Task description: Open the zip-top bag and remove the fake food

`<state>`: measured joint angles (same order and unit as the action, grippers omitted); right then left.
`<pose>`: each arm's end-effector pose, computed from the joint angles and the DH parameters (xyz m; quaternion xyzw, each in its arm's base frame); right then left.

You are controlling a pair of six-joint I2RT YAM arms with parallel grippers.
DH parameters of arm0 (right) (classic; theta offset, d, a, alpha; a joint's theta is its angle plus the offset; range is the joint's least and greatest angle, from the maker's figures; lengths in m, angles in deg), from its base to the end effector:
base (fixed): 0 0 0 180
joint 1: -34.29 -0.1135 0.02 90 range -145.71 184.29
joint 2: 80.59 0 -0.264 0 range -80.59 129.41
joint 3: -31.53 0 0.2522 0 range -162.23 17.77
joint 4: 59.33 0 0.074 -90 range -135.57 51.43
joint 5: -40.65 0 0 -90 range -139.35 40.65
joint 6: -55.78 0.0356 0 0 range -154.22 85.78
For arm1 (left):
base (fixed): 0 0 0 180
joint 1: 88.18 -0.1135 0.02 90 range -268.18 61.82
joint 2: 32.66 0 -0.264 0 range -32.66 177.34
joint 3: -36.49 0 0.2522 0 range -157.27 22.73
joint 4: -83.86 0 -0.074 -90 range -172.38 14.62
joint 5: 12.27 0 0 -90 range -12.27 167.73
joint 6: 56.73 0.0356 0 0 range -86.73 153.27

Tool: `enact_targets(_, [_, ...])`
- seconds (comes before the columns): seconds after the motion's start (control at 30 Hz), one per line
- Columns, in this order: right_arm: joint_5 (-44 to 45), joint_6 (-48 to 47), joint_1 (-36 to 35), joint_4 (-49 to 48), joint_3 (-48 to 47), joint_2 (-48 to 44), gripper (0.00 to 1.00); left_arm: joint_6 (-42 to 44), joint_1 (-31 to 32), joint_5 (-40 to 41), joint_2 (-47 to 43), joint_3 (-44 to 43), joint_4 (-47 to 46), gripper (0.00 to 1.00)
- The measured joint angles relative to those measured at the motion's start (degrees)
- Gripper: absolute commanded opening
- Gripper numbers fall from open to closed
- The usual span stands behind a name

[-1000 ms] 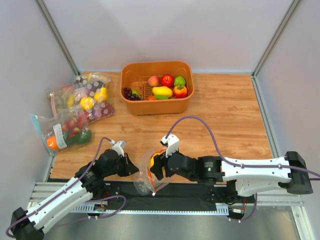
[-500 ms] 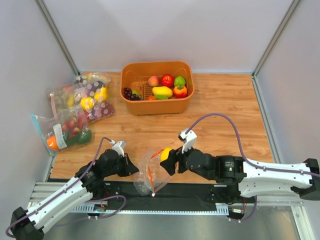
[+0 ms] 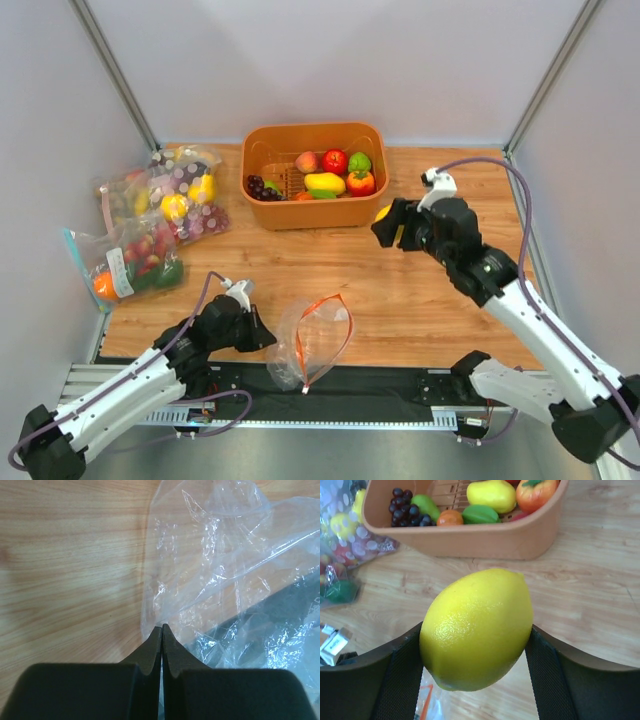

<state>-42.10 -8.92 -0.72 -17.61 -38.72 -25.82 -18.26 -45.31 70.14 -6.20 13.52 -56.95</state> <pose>0.1736 0.1161 0.3481 -0.0385 0.8472 0.2184 0.4827 0.0816 -0.0822 0.1417 -0.0425 0.9133 -0.3350 0.2276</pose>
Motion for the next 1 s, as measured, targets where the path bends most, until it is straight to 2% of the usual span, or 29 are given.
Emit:
enact_targets(0.17, [-8.5,-3.1,6.8,-1.6,-13.3,16.0,0.38,2.1,0.0,0.6,5.7,-4.2,-0.7,0.0])
enact_targets(0.37, [-14.3,-5.3,7.6,-0.9,-36.0,38.5,0.38,6.2,-0.9,1.6,13.2,-12.3,-1.2,0.0])
enact_targets(0.47, [-16.0,-5.5,7.6,-0.3,-45.5,48.2,0.43,8.4,-2.5,1.7,16.5,-16.2,-1.4,0.0])
enact_targets(0.5, [-16.6,-5.5,7.6,0.1,-48.2,51.2,0.46,9.1,-3.2,1.6,17.5,-17.2,-1.7,0.0])
enact_targets(0.53, [-17.1,-5.5,7.6,0.9,-50.7,53.9,0.58,9.6,-3.8,1.6,18.2,-17.8,-1.8,0.0])
enact_targets(0.6, [-18.0,-5.5,7.6,2.8,-55.7,59.0,0.75,10.7,-5.1,1.2,19.7,-19.0,-2.3,0.0])
enact_targets(0.63, [-18.4,-5.5,7.6,3.4,-57.9,61.3,0.91,11.1,-5.6,1.0,20.2,-19.3,-2.4,0.0])
enact_targets(0.67, [-18.7,-5.2,7.6,3.9,-59.3,62.8,0.97,11.6,-6.0,0.7,20.7,-19.5,-2.5,0.0])
enact_targets(0.7, [-19.0,-5.1,7.6,4.4,-60.7,64.3,1.0,12.0,-6.4,0.4,21.0,-19.7,-2.5,0.0])
enact_targets(1.0, [-19.0,-5.3,7.6,5.8,-60.2,64.0,1.0,14.6,-8.0,-1.2,22.2,-21.1,-2.5,0.0])
